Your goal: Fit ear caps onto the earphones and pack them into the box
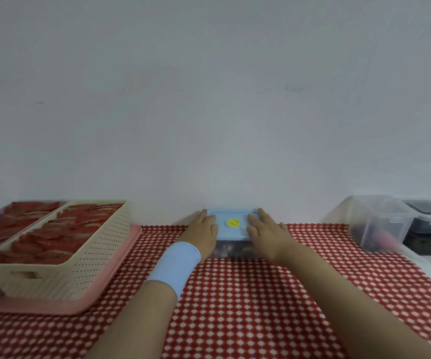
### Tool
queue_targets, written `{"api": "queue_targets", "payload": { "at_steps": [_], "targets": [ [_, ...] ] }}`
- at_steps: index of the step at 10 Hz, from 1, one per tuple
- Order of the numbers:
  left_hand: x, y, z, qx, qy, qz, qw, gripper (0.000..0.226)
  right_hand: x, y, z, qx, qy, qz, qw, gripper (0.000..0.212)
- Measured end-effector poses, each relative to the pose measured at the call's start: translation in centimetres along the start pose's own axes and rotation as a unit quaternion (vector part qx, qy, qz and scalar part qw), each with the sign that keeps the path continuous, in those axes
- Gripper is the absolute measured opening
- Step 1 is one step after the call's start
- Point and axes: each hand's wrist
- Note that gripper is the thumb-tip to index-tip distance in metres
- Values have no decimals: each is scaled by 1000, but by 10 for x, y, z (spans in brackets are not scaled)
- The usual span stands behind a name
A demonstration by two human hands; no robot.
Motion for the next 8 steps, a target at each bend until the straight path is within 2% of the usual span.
{"api": "queue_targets", "payload": {
  "at_steps": [1,2,3,4,5,6,7,8],
  "targets": [
    [6,-6,1,-3,3,-47,999,50,0,-10,3,-27,-15,53,998,45],
    [5,-8,2,-14,18,-122,992,52,0,-7,-2,-33,-26,122,992,41],
    [6,-9,3,-64,48,-263,962,61,3,-4,-9,-50,-46,255,965,43],
    [12,-11,1,-114,74,-339,931,64,0,-3,-13,-97,-55,382,917,57],
    [9,-15,-3,-122,60,-371,919,45,-2,-8,-13,-117,-66,422,897,65],
    [8,-17,-5,-136,57,-394,907,42,2,-11,-15,-113,-60,440,889,67],
    [9,-15,-7,-128,56,-373,917,39,0,-12,-16,-110,-51,449,885,72],
    [6,-8,-12,-137,52,-348,926,40,-2,-1,-21,-118,-51,511,850,75]
  ]
}}
Point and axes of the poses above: each hand's wrist, its own z-axis towards the middle knuckle, its own y-axis out of the back of the hand, x = y × z, and after that the axes turned 8 degrees about -z, right-handed
